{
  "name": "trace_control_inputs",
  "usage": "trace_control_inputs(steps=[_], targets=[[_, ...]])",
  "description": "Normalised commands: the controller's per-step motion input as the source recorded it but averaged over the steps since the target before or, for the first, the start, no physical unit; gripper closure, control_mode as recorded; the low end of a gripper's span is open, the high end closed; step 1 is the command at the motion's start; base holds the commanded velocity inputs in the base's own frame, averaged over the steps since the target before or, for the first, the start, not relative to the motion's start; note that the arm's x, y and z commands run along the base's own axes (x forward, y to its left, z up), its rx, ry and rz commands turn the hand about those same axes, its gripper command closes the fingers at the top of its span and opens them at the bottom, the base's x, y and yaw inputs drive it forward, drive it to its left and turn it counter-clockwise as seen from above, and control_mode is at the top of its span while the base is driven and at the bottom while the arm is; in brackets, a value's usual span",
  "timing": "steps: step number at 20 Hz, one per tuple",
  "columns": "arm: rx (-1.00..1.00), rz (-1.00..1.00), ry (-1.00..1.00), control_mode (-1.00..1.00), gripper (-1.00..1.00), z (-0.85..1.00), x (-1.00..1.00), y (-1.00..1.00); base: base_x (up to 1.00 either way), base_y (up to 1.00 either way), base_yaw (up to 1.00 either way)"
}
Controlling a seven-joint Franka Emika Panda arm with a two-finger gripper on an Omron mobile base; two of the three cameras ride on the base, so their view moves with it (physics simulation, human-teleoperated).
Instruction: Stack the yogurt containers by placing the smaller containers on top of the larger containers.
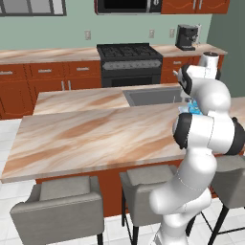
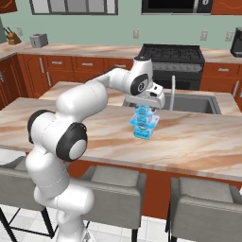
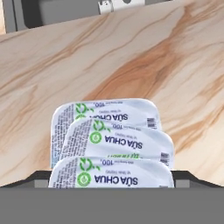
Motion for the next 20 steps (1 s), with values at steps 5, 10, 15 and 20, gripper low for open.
trace_control_inputs(steps=[5, 10, 15, 20], targets=[[0.0, 0.0, 0.0, -1.0, -1.0, 0.28, -0.01, 0.0, 0.0, 0.0, 0.0], [0.0, 0.0, 0.0, -1.0, -1.0, 0.44, -0.11, 0.0, 0.0, 0.0, 0.0], [0.02, 0.0, -0.03, -1.0, -1.0, 0.56, -0.29, 0.0, 0.0, 0.0, 0.0], [0.04, 0.0, -0.13, -1.0, -1.0, 0.48, -0.58, -0.07, 0.0, 0.0, 0.0]])
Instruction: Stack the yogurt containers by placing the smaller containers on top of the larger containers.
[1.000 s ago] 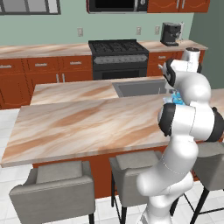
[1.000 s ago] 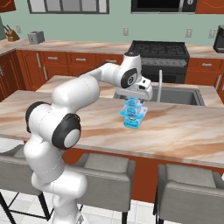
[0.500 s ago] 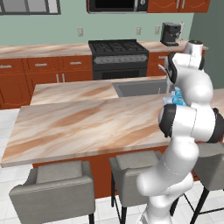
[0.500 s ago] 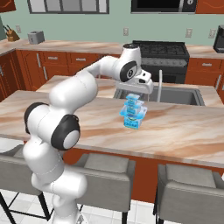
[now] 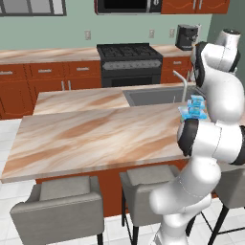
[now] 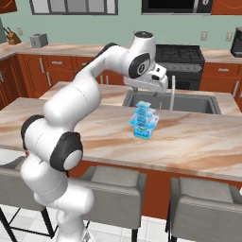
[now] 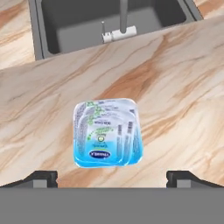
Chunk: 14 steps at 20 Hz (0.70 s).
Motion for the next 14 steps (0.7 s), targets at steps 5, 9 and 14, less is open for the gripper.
trace_control_inputs(steps=[5, 9, 14], targets=[[0.04, 0.01, -0.26, -1.0, -1.0, 0.26, -0.81, -0.09, 0.0, 0.0, 0.0], [0.03, 0.03, -0.28, -1.0, -1.0, 0.24, -0.96, -0.14, 0.0, 0.0, 0.0], [0.04, 0.05, -0.3, -1.0, -1.0, 0.19, -0.99, -0.23, 0.0, 0.0, 0.0]])
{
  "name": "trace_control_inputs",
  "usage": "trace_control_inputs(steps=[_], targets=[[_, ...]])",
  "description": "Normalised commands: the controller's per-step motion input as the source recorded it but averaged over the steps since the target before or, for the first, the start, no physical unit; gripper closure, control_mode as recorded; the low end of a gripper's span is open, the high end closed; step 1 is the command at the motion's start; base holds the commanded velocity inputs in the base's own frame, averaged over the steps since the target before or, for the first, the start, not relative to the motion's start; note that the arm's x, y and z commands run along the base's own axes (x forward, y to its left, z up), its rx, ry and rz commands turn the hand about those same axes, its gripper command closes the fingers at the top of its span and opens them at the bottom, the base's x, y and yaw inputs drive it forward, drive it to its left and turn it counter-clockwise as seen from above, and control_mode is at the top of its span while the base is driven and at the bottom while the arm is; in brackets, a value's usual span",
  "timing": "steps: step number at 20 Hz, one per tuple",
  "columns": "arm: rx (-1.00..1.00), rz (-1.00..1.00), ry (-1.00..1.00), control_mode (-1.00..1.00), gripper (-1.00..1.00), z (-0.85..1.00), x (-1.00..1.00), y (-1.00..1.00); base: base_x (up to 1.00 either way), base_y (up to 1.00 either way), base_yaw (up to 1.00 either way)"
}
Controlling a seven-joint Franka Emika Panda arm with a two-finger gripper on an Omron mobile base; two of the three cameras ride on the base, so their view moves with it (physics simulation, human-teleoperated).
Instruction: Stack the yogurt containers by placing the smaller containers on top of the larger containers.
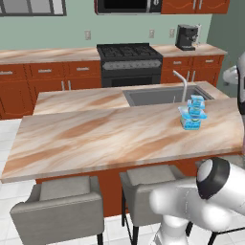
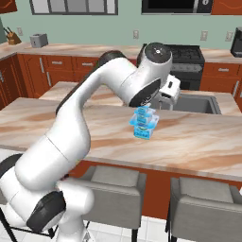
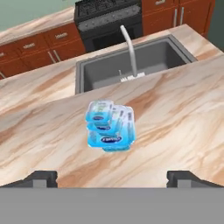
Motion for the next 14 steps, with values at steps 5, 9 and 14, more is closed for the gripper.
trace_control_inputs(steps=[5, 9, 14], targets=[[0.08, 0.07, -0.35, -1.0, -1.0, 0.13, -1.0, -0.28, 0.0, 0.0, 0.0], [0.08, 0.07, -0.36, -1.0, -1.0, 0.23, -1.0, -0.23, 0.0, 0.0, 0.0], [0.08, 0.06, -0.38, -1.0, -1.0, 0.25, -0.82, -0.22, 0.0, 0.0, 0.0]])
